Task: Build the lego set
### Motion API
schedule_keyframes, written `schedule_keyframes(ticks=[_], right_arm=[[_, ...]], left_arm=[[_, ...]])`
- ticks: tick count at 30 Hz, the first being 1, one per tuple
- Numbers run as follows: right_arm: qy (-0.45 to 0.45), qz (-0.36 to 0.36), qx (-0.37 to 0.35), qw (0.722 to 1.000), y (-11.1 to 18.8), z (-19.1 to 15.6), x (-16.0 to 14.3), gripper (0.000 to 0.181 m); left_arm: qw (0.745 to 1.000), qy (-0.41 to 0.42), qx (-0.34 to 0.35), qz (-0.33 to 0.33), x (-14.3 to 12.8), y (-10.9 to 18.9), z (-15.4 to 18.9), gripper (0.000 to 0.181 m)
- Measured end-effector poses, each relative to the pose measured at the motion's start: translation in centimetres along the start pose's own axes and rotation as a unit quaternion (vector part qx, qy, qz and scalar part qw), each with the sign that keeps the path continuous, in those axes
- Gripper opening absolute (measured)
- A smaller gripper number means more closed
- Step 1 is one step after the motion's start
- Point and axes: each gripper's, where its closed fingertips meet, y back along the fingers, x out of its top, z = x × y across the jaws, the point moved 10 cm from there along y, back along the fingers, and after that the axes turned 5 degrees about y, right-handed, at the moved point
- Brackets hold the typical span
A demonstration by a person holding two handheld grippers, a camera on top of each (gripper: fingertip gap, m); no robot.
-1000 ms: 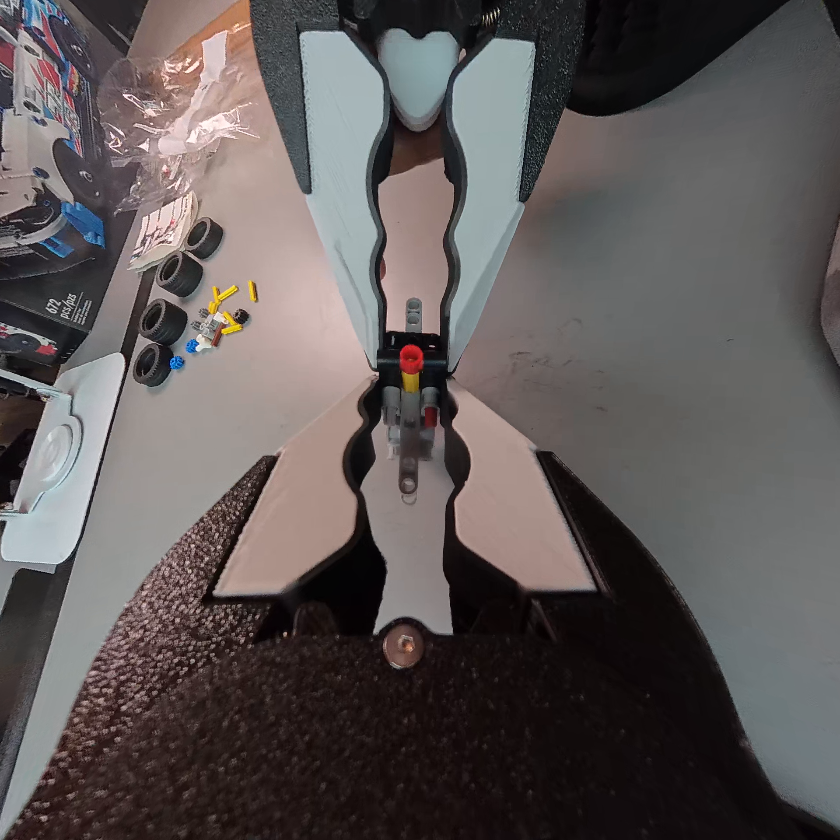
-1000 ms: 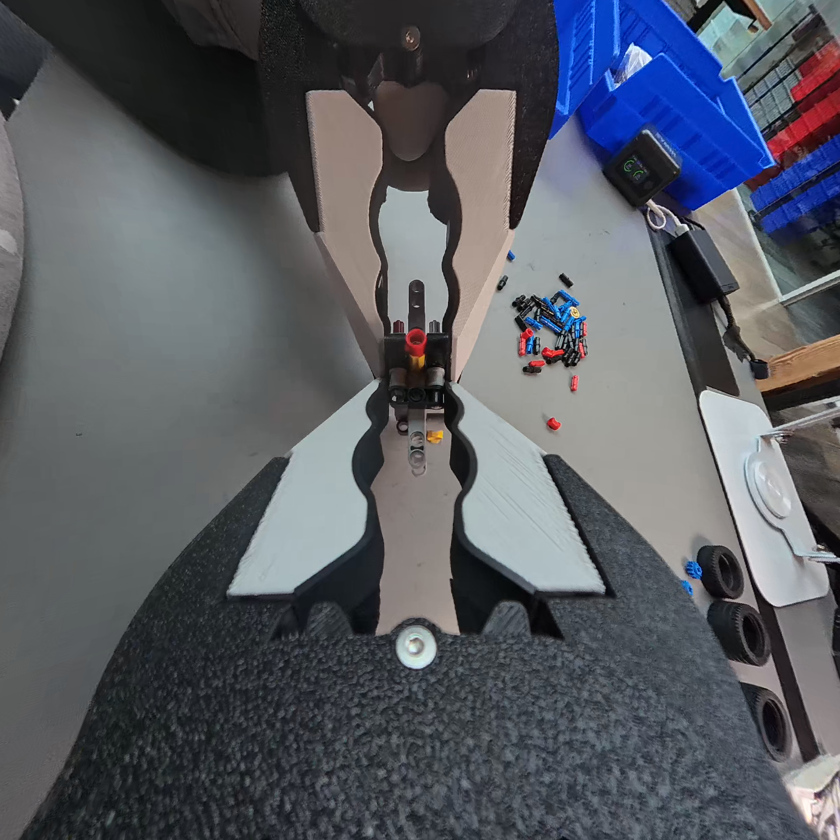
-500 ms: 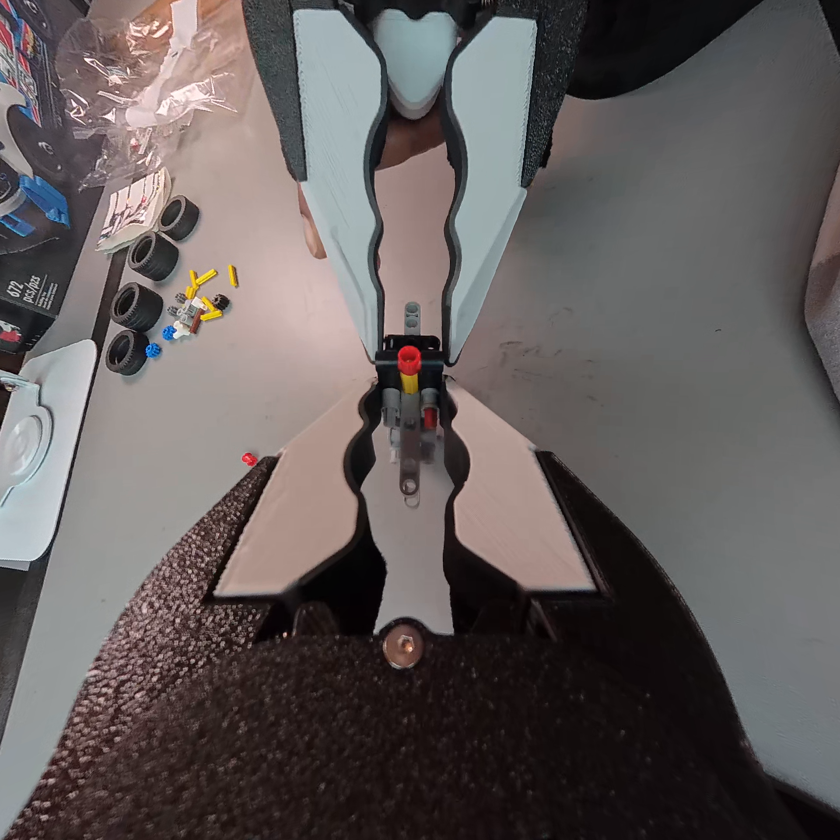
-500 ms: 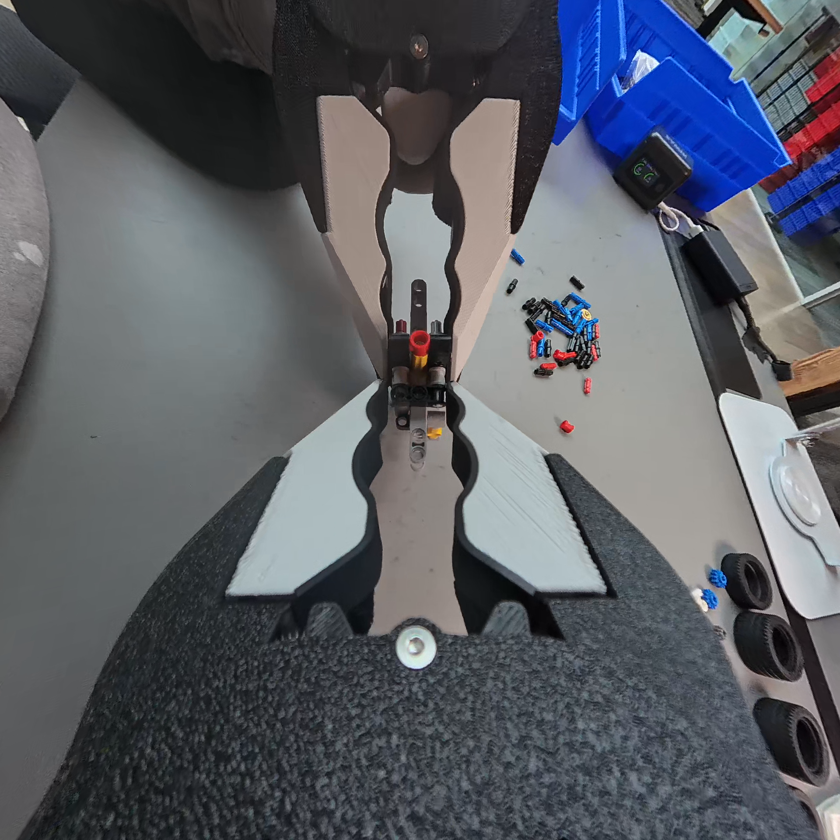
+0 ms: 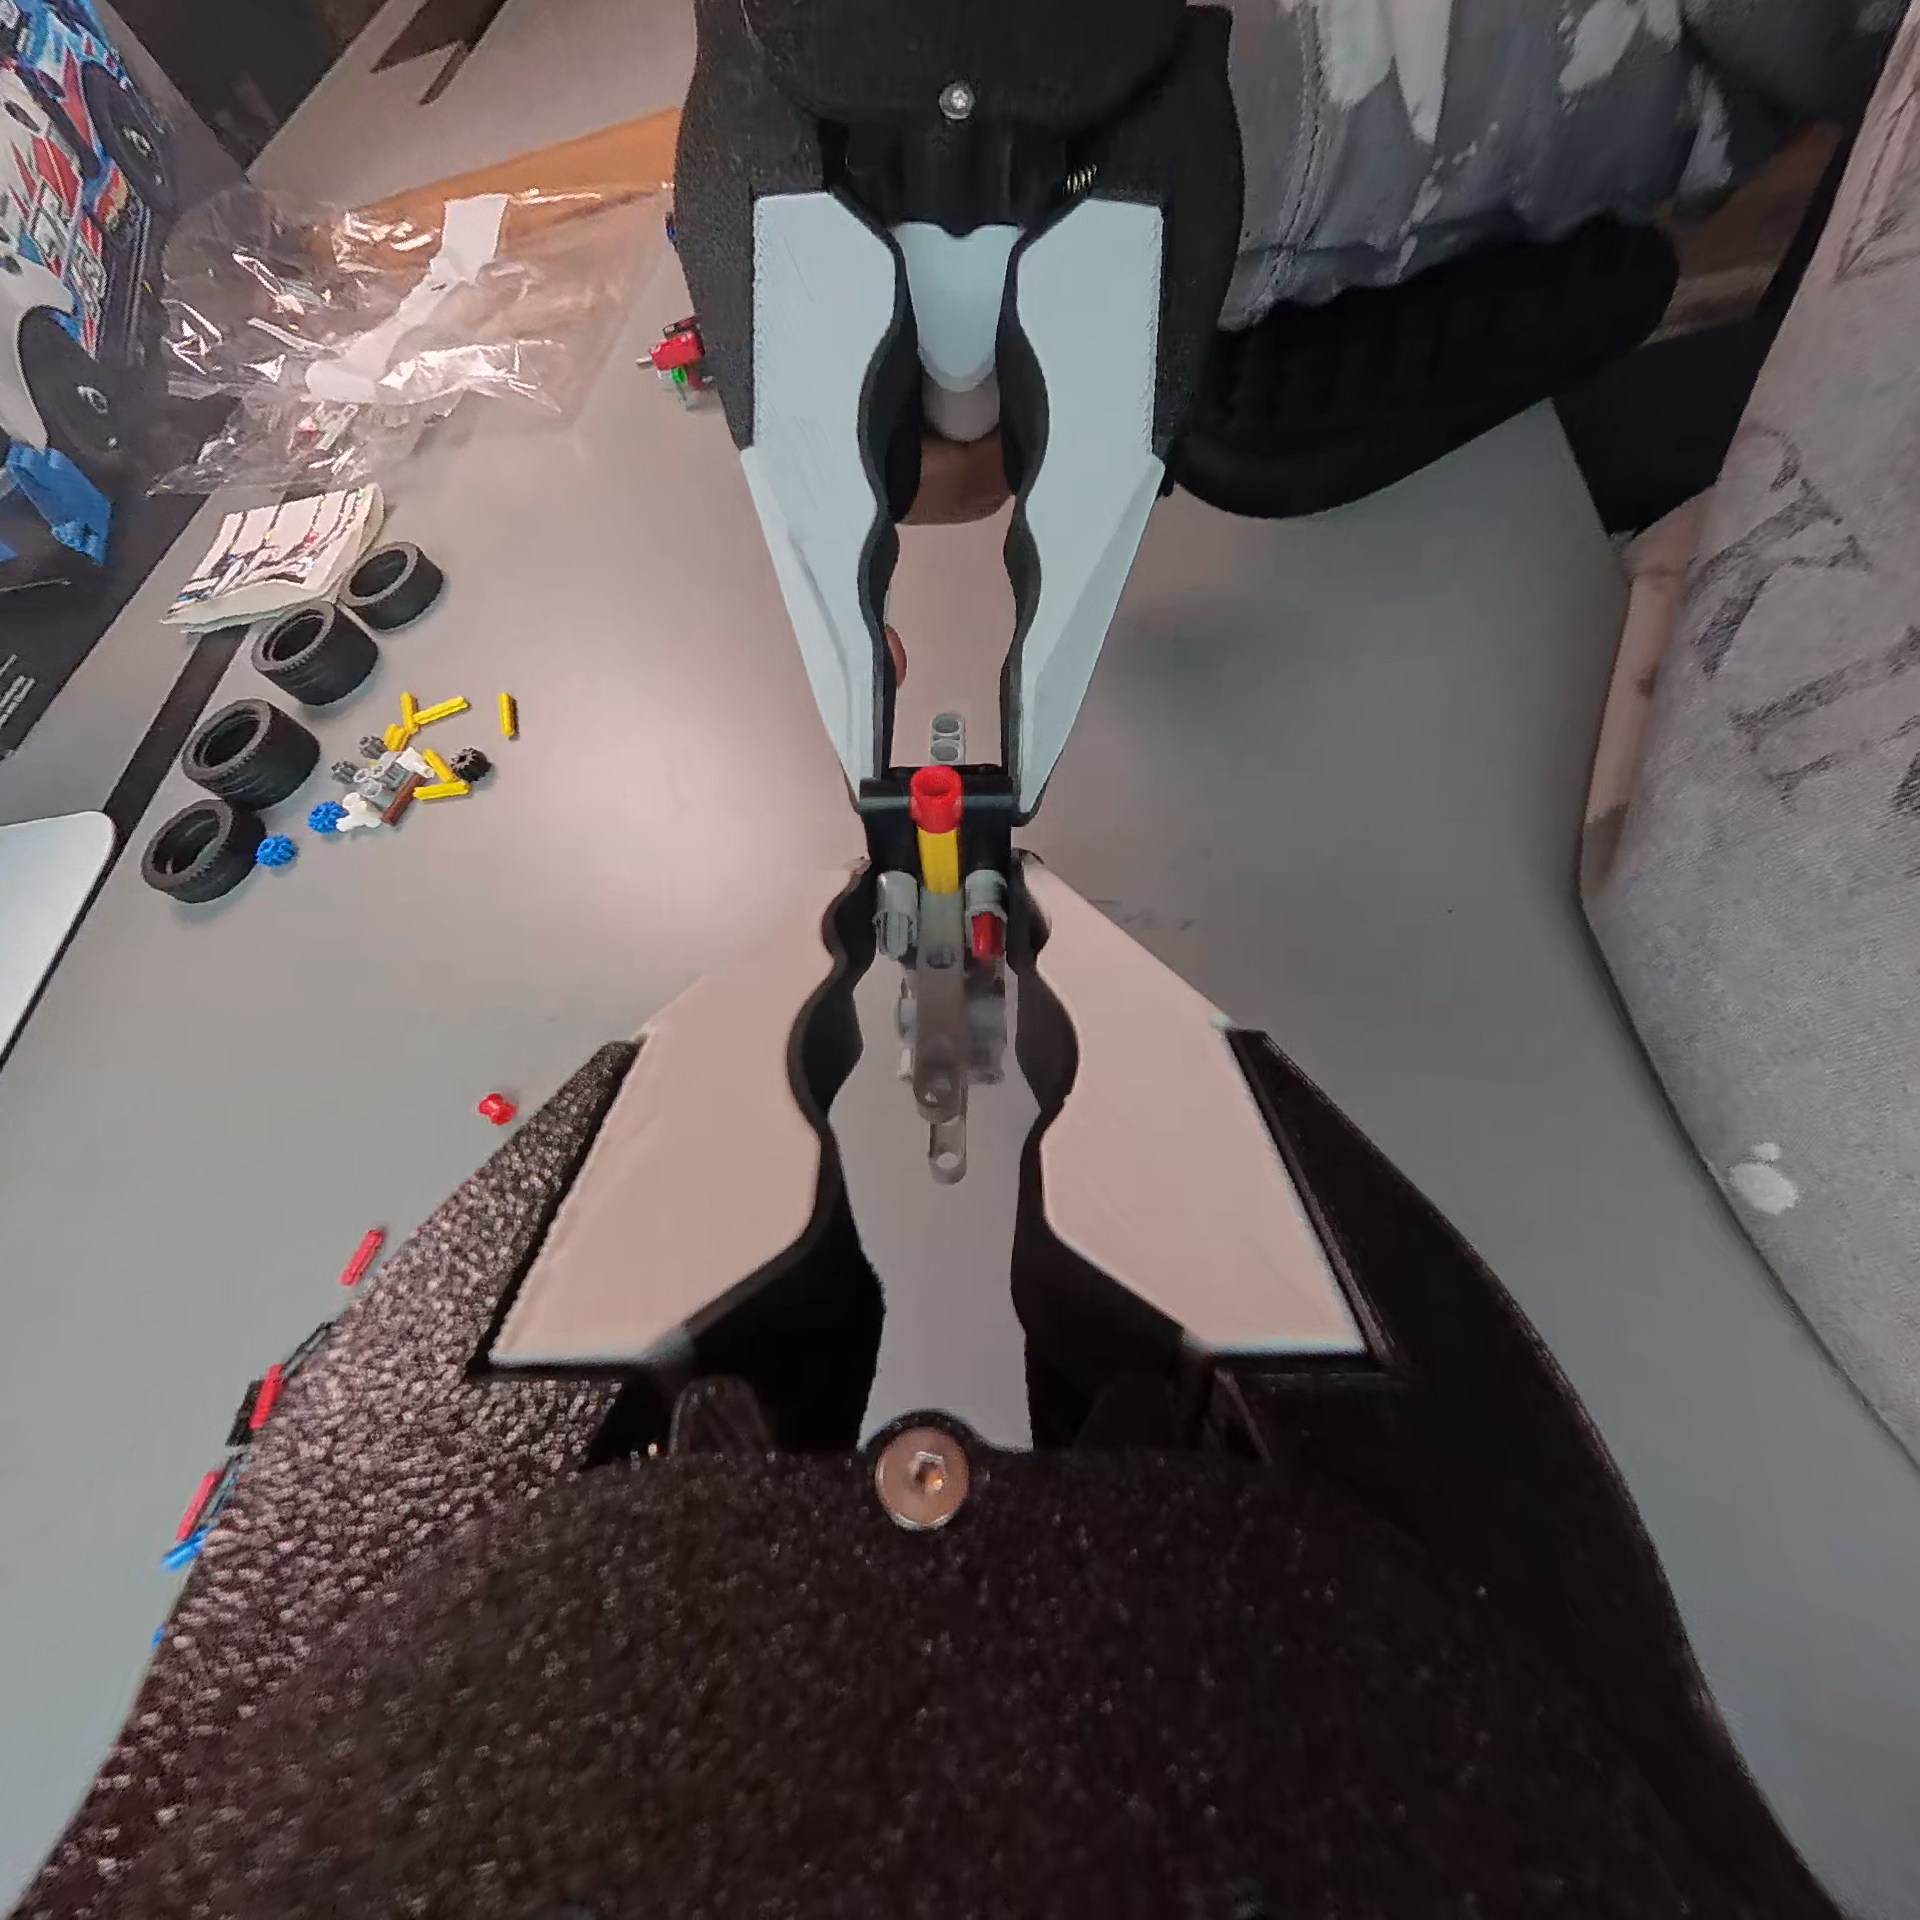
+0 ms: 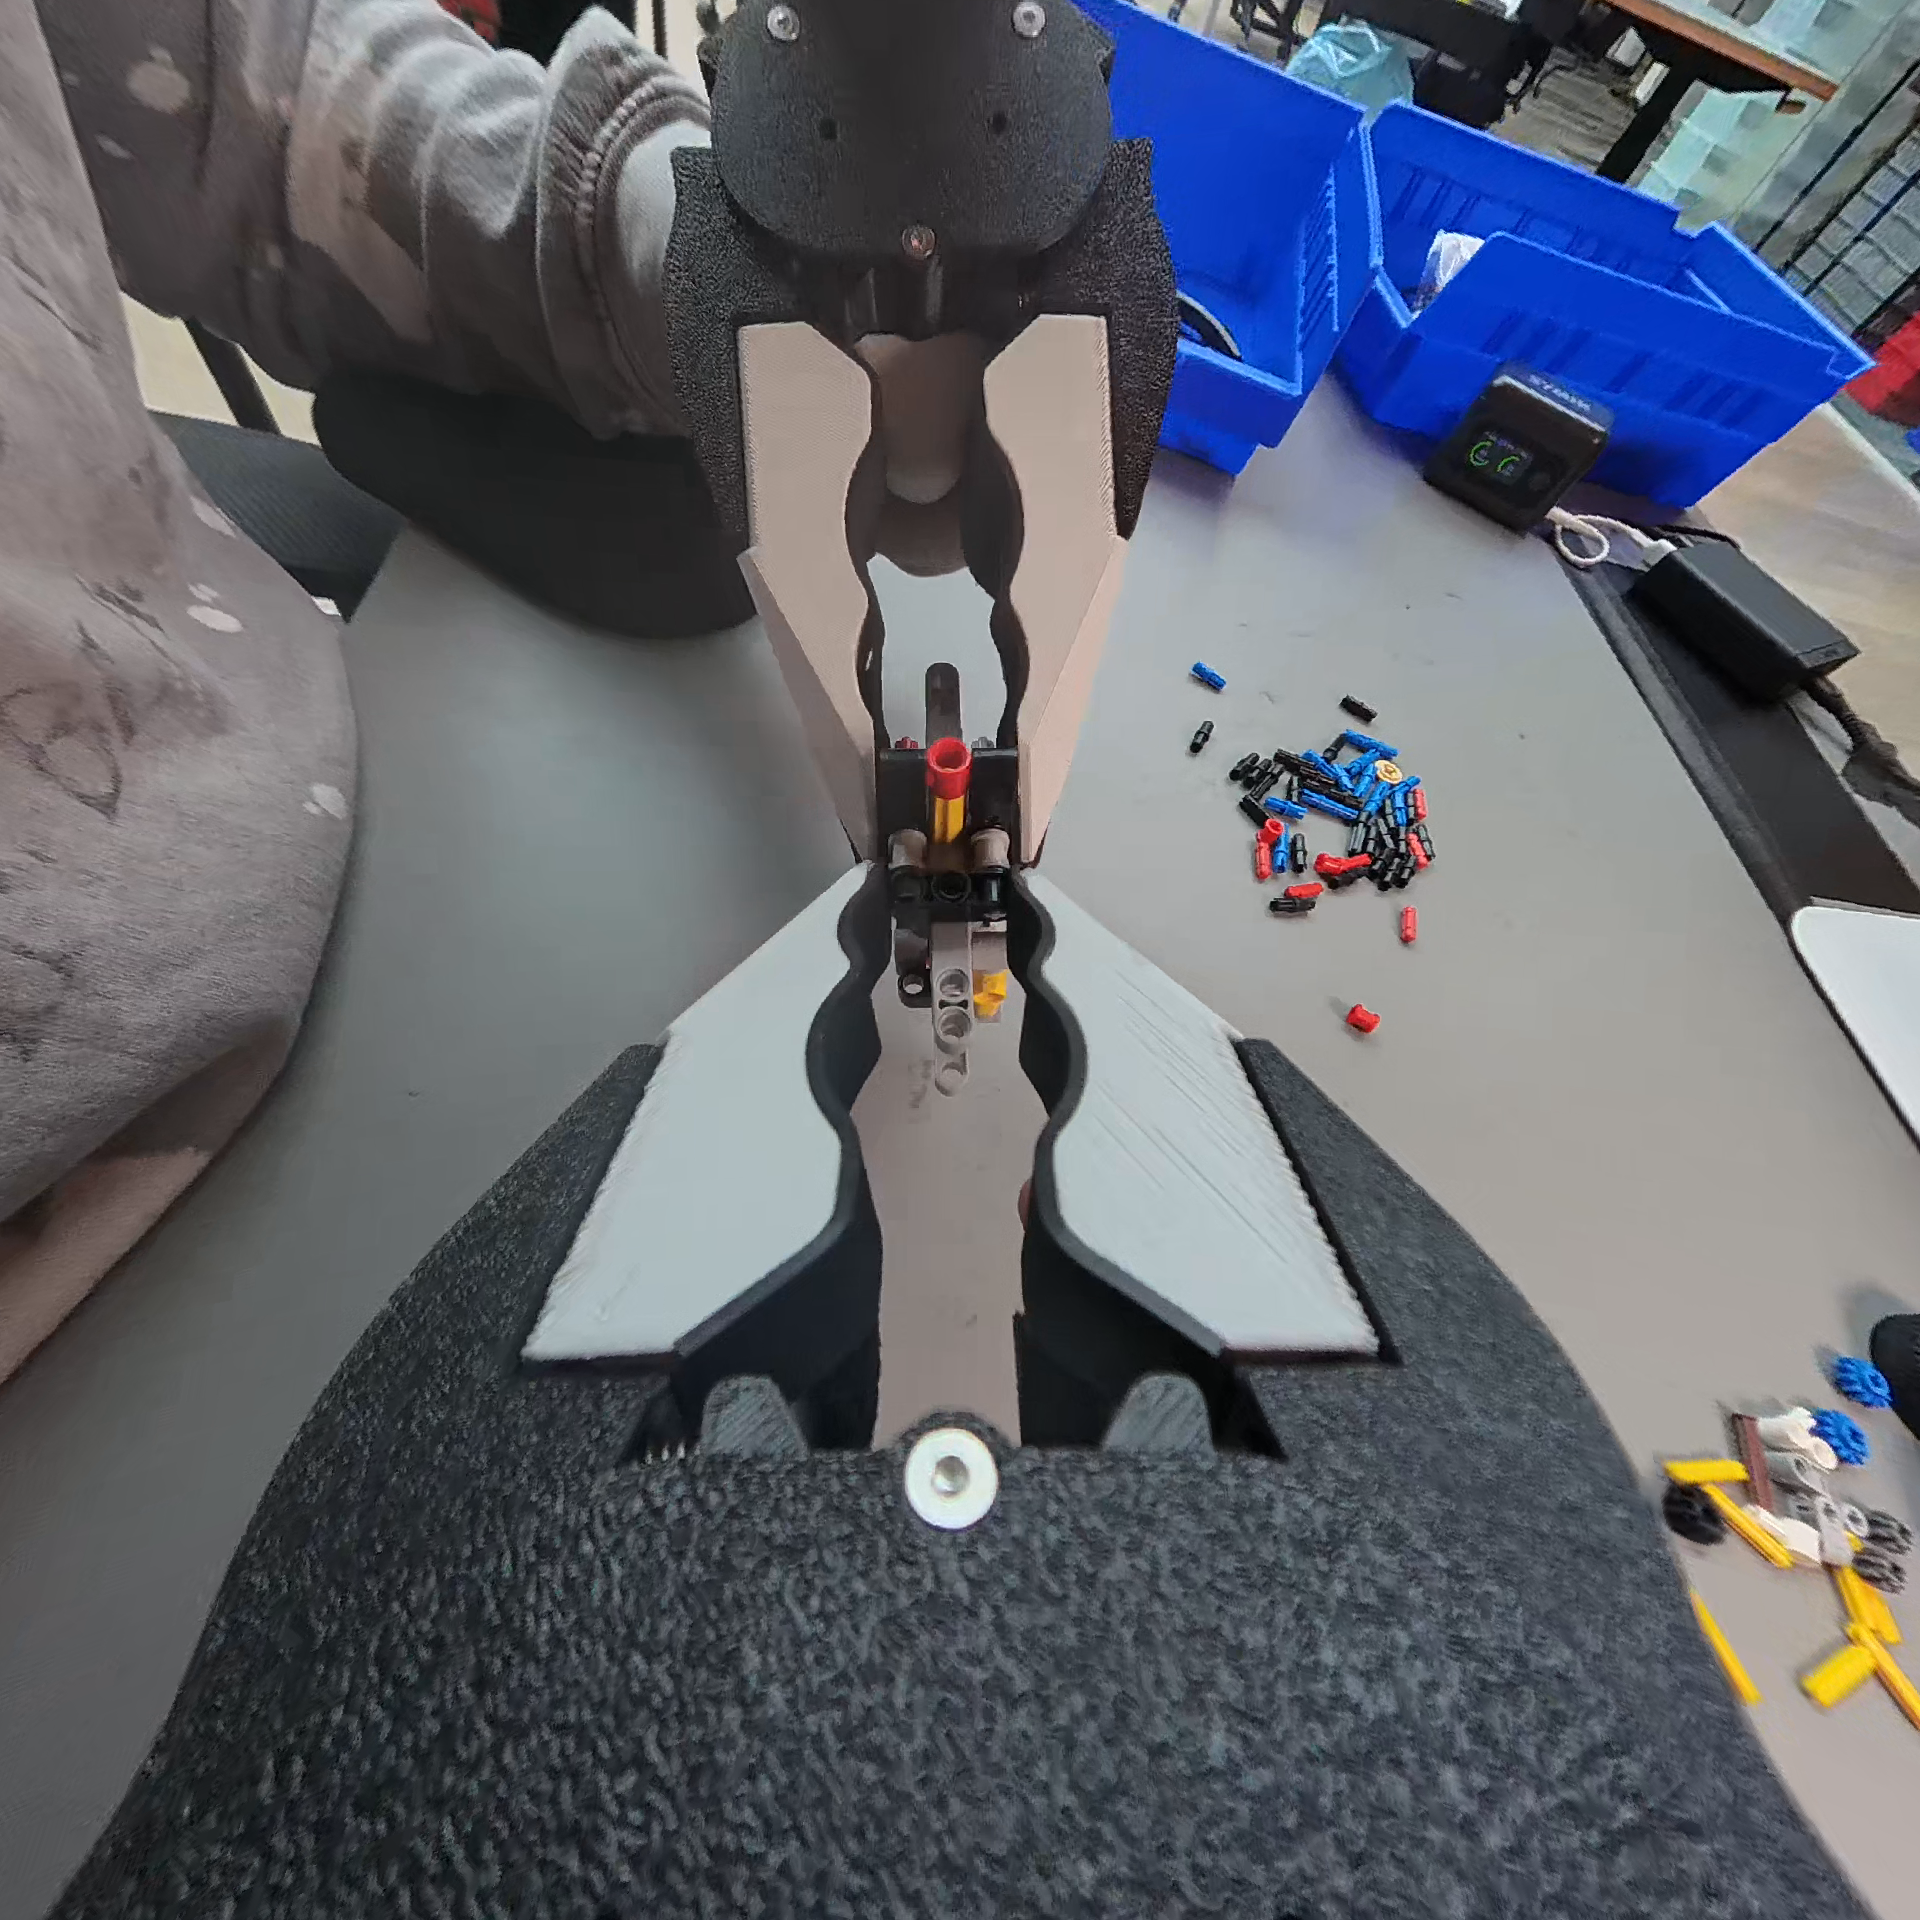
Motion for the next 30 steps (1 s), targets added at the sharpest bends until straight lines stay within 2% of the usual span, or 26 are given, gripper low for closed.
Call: schedule_keyframes(ticks=[6, 11, 15, 18, 20, 23, 27, 30], right_arm=[[-0.027, 0.038, 0.025, 0.999, 1.0, 0.1, 0.2, 0.020], [-0.038, 0.054, 0.036, 0.997, 1.1, 0.1, 0.1, 0.020], [-0.047, 0.065, 0.006, 0.997, 0.7, 0.3, 0.2, 0.021], [-0.016, 0.056, -0.063, 0.996, 0.4, 0.0, 0.3, 0.022], [-0.071, 0.077, -0.087, 0.991, 1.2, 0.7, 0.2, 0.021], [-0.197, 0.121, -0.071, 0.970, 1.9, 1.6, -0.2, 0.019], [-0.320, 0.158, -0.058, 0.932, 1.0, 2.0, -1.0, 0.018], [-0.376, 0.163, -0.050, 0.911, 0.0, 2.1, -1.8, 0.018]], left_arm=[[0.999, 0.022, -0.025, 0.042, 0.5, 0.3, 0.2, 0.026], [0.998, 0.020, -0.026, 0.052, 0.6, 0.5, 0.3, 0.026], [0.998, 0.018, -0.006, 0.059, 0.4, 0.8, 0.0, 0.026], [0.997, 0.026, 0.024, 0.062, -0.1, 1.1, -0.4, 0.026], [0.996, 0.017, 0.070, 0.062, -0.4, 1.2, -0.8, 0.026], [0.988, -0.025, 0.140, 0.063, -0.2, 1.2, -0.9, 0.026], [0.962, -0.133, 0.233, 0.042, -0.1, 0.7, -0.2, 0.026], [0.942, -0.196, 0.273, 0.016, -0.3, -0.1, 0.3, 0.025]])
